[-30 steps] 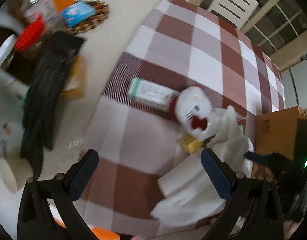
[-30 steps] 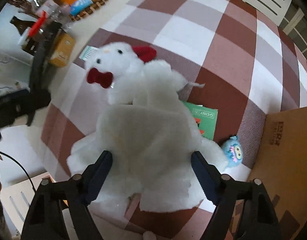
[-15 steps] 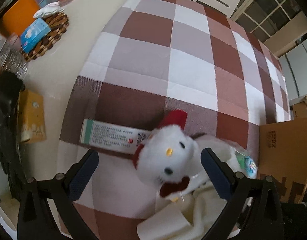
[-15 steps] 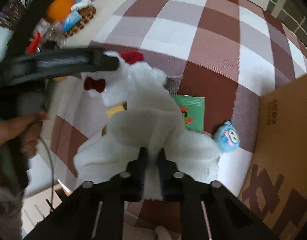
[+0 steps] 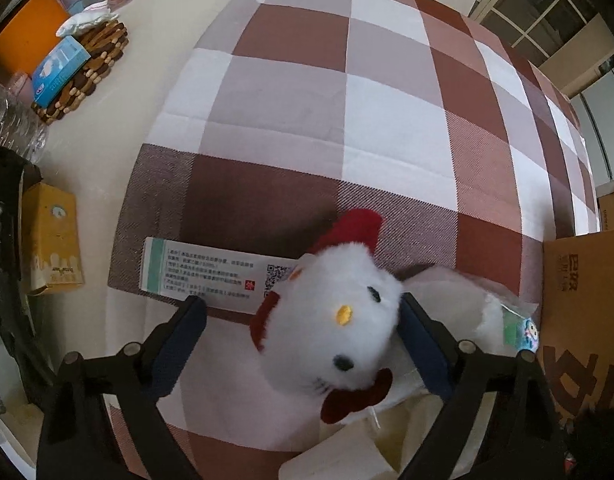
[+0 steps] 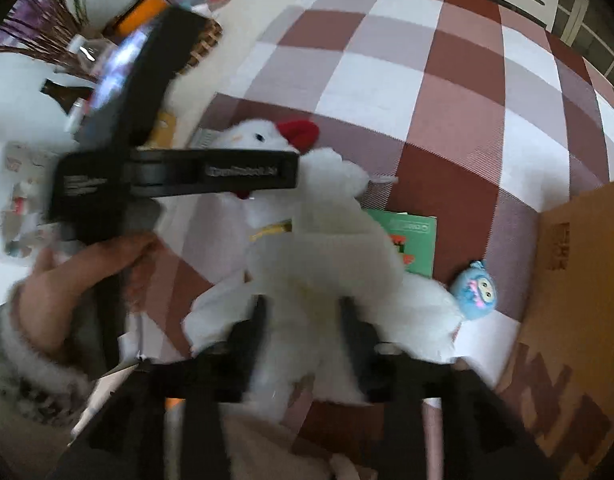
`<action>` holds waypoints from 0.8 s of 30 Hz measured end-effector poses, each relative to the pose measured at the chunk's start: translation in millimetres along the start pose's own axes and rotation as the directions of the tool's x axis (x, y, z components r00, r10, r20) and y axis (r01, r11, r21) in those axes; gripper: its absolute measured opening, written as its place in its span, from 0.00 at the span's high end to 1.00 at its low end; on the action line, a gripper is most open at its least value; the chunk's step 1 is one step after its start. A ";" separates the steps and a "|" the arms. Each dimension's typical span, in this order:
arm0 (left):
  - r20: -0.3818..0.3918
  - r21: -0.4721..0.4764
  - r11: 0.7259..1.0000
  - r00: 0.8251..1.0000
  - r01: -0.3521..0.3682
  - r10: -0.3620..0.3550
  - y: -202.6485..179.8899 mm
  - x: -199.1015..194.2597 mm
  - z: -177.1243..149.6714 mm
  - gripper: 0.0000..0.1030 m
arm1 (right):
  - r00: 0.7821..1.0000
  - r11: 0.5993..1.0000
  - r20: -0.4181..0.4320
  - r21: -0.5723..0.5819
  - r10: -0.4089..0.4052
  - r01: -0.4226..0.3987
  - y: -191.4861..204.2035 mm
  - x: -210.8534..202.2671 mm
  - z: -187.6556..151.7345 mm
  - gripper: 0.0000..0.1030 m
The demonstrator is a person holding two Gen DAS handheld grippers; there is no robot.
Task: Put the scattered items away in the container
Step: 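Grasp the Hello Kitty plush with the left tool while the right tool grasps the white fluffy plush, then carry both plush toys over the cardboard box with both tools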
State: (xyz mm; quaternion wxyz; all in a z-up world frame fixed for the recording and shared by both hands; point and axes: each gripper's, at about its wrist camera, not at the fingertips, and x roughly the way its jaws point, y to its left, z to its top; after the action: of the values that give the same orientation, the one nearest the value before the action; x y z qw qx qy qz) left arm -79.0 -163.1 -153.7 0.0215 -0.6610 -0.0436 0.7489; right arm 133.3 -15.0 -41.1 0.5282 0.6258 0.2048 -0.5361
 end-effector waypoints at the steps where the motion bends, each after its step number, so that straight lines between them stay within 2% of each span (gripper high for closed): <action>1: 0.002 0.002 1.000 1.000 -0.003 0.003 1.7 -1.3 -0.6 0.14 | 0.999 0.999 -0.006 -0.012 -0.038 0.038 2.4 6.6 0.5 0.47; 3: 0.003 0.000 1.000 1.000 -0.002 0.002 5.8 -3.9 -1.0 0.19 | 0.995 0.994 -0.034 -0.049 -0.095 0.094 7.8 24.1 2.3 0.47; 4: 0.001 -0.001 1.000 1.000 0.000 0.000 8.8 -4.5 -0.9 0.22 | 0.994 0.994 -0.044 -0.059 -0.099 0.096 7.7 29.7 2.1 0.47; 5: -0.002 -0.003 1.000 1.000 0.006 -0.006 8.5 -3.6 -3.1 0.33 | 0.994 0.993 -0.052 -0.063 -0.100 0.096 8.3 36.4 1.7 0.47; 7: -0.020 -0.016 1.000 1.000 0.014 -0.014 10.4 0.8 -7.2 0.43 | 0.993 0.992 -0.031 -0.071 -0.110 0.107 9.7 36.6 1.1 0.47; 8: -0.030 -0.027 0.999 0.999 0.025 -0.026 13.4 3.3 -10.4 0.44 | 0.993 0.991 -0.025 -0.076 -0.116 0.114 10.3 35.6 1.2 0.50; 9: -0.034 -0.035 0.999 0.999 0.038 -0.039 16.0 4.7 -12.7 0.44 | 0.992 0.990 -0.021 -0.076 -0.121 0.119 9.4 34.1 1.0 0.68; 10: -0.037 -0.041 0.998 0.998 0.047 -0.049 18.5 5.2 -14.9 0.45 | 0.994 0.993 -0.018 -0.061 -0.106 0.105 5.8 31.5 0.6 0.81; 12: -0.037 -0.052 0.996 0.997 0.067 -0.069 22.3 4.0 -18.9 0.46 | 0.999 0.999 -0.028 0.002 -0.040 0.040 -5.9 25.1 -1.1 0.86; 14: -0.030 -0.049 0.996 0.996 0.077 -0.078 24.1 -0.7 -23.3 0.47 | 1.000 0.998 -0.016 0.055 0.012 -0.011 -16.7 12.2 -5.2 0.87; 17: -0.018 -0.041 0.996 0.996 0.083 -0.084 25.4 -10.6 -27.2 0.47 | 0.998 0.995 0.031 0.086 0.045 -0.048 -25.9 -17.2 -11.5 0.88; 24: 0.025 -0.027 0.994 0.994 0.103 -0.102 16.5 -45.0 -33.7 0.47 | 0.989 0.986 0.121 0.130 0.087 -0.103 -43.0 -72.0 -13.1 0.88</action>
State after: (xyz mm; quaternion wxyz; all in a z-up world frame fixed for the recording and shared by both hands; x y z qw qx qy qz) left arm -39.5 -182.3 -114.9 0.0500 -0.6491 -0.0883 0.7539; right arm 79.3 34.3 2.1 0.5201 0.6375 0.1069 -0.5582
